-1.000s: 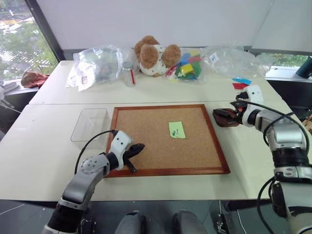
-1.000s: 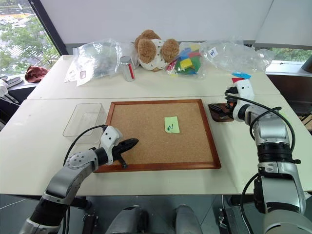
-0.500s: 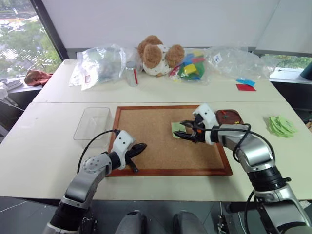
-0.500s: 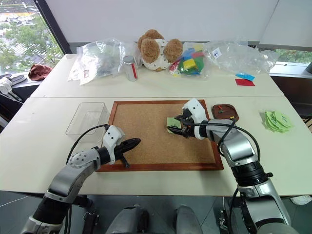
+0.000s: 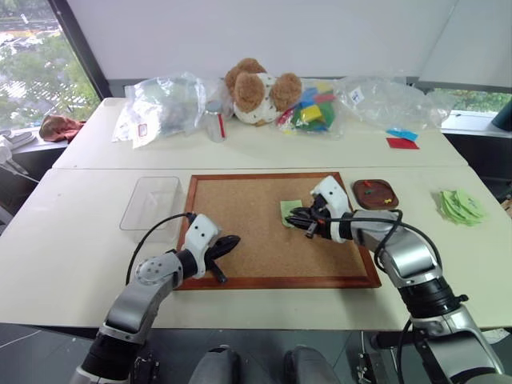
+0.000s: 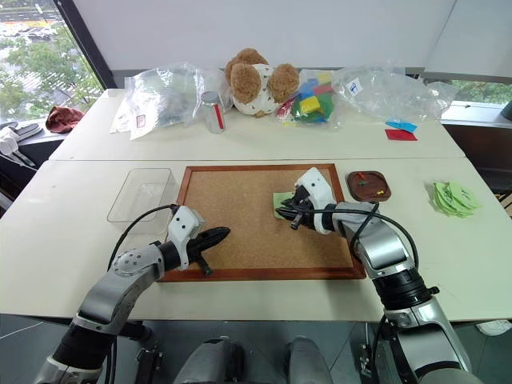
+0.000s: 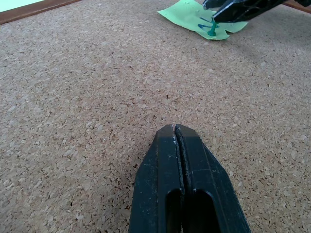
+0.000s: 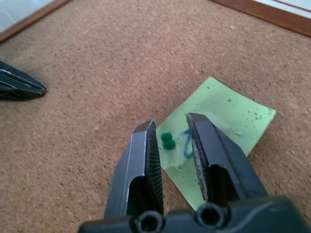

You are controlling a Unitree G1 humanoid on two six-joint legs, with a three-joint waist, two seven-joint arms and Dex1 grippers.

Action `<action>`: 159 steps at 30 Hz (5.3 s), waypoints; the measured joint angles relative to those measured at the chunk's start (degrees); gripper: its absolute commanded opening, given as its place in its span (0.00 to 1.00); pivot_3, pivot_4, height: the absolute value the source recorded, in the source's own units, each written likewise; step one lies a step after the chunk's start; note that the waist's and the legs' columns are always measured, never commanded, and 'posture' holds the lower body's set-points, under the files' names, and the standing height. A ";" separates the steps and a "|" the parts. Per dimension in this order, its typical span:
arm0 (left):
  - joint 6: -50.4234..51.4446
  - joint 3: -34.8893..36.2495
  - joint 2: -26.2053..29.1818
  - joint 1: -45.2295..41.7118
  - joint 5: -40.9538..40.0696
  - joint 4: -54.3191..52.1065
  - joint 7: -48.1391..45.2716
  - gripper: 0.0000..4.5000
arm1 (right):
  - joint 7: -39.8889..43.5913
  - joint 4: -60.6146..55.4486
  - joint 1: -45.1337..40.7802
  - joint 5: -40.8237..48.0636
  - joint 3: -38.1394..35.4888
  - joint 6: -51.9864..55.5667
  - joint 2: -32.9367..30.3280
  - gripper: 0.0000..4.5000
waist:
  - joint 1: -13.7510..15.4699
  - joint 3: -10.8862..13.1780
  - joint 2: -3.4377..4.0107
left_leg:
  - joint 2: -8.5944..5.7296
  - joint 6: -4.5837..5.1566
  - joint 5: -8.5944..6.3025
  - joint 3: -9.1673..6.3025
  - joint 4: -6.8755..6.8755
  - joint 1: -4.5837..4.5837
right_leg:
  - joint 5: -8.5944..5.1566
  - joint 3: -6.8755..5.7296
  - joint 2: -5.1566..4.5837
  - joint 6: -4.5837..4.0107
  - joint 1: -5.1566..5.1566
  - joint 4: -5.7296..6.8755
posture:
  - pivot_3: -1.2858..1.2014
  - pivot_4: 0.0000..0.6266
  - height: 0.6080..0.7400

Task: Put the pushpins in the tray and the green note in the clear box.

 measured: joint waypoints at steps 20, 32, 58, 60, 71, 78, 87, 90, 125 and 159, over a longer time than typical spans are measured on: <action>0.00 -0.02 -0.04 0.05 0.01 -0.10 0.16 0.00 | 0.05 0.33 0.85 -0.52 0.53 -0.36 0.63 0.01 | 0.00 0.00 0.00 | 0.00 0.00 0.00 0.00 0.00 0.00 | 0.00 0.00 0.00 0.00 0.00 0.00 | 0.52 0.24 1.00; 0.00 -0.11 -0.29 0.58 0.02 -0.52 0.43 0.00 | 0.44 -1.68 0.05 0.94 -0.34 3.92 -0.11 0.01 | 0.12 0.00 0.00 | 0.00 0.00 0.00 0.00 -0.02 -0.09 | 0.00 0.00 0.00 0.00 -0.11 -0.02 | 0.52 0.24 1.00; 20.83 10.43 7.30 -9.75 -22.34 0.76 -14.65 0.27 | 3.92 -18.44 -3.08 5.92 -4.49 9.46 -9.24 0.00 | -0.27 0.18 -0.20 | 0.00 0.00 0.00 -0.01 -0.23 -0.24 | 0.00 -0.04 0.01 0.00 -0.28 -0.20 | 0.52 0.24 1.00; 23.68 11.35 6.85 -12.25 -24.90 2.04 -14.57 0.47 | 4.33 -19.31 -3.03 6.03 -4.42 9.46 -9.60 0.00 | -0.08 0.18 -0.22 | 0.00 0.00 0.00 -0.01 -0.22 -0.24 | 0.00 -0.06 0.01 0.01 -0.27 -0.20 | 0.52 0.24 1.00; 30.86 18.00 -4.03 -23.20 -33.89 7.31 -2.73 0.99 | 4.98 -21.03 -3.71 6.97 -3.96 9.46 -10.01 0.00 | -0.01 0.23 -0.29 | -0.01 -0.28 0.15 -0.01 -0.05 -0.27 | 0.01 -0.08 0.07 0.02 -0.26 -0.14 | 0.52 0.24 1.00; 34.16 23.26 -12.63 -25.24 -38.77 9.91 8.45 0.99 | 5.05 -22.82 -5.10 7.47 -3.42 9.55 -10.04 0.00 | 0.06 0.25 -0.33 | -0.01 -0.37 0.21 -0.01 0.01 -0.28 | 0.01 -0.08 0.08 0.03 -0.25 -0.12 | 0.52 0.24 1.00; 36.94 26.46 -22.50 -26.65 -46.87 10.94 20.32 0.99 | 6.45 -23.39 -7.24 7.52 0.39 8.45 -9.52 0.00 | 0.08 0.26 -0.35 | -0.01 -0.40 0.22 -0.02 0.08 -0.28 | 0.03 -0.08 0.11 0.06 -0.23 -0.10 | 0.52 0.24 1.00; 37.72 26.79 -23.98 -26.64 -49.04 10.98 23.43 0.99 | 6.71 -23.37 -8.00 7.51 0.67 7.99 -9.46 0.00 | 0.05 0.26 -0.35 | -0.01 -0.43 0.24 -0.02 0.08 -0.28 | 0.03 -0.08 0.12 0.06 -0.23 -0.09 | 0.52 0.24 1.00; 38.83 24.89 -24.71 -21.86 -56.41 9.59 32.39 0.02 | 6.08 -23.06 -9.88 8.51 0.94 9.19 -9.38 0.00 | 0.07 0.26 -0.35 | -0.02 -0.45 0.25 -0.02 0.15 -0.28 | 0.03 -0.07 0.14 0.06 -0.22 -0.07 | 0.52 0.24 1.00; 34.13 26.44 -23.43 -18.95 -61.36 7.14 34.07 0.02 | -8.11 30.15 -16.72 -3.90 -9.23 -3.19 -13.39 0.00 | -0.07 0.26 -0.36 | -0.04 -0.47 0.27 0.03 0.16 -0.28 | 0.03 -0.04 0.16 0.06 -0.20 -0.07 | 0.52 0.24 1.00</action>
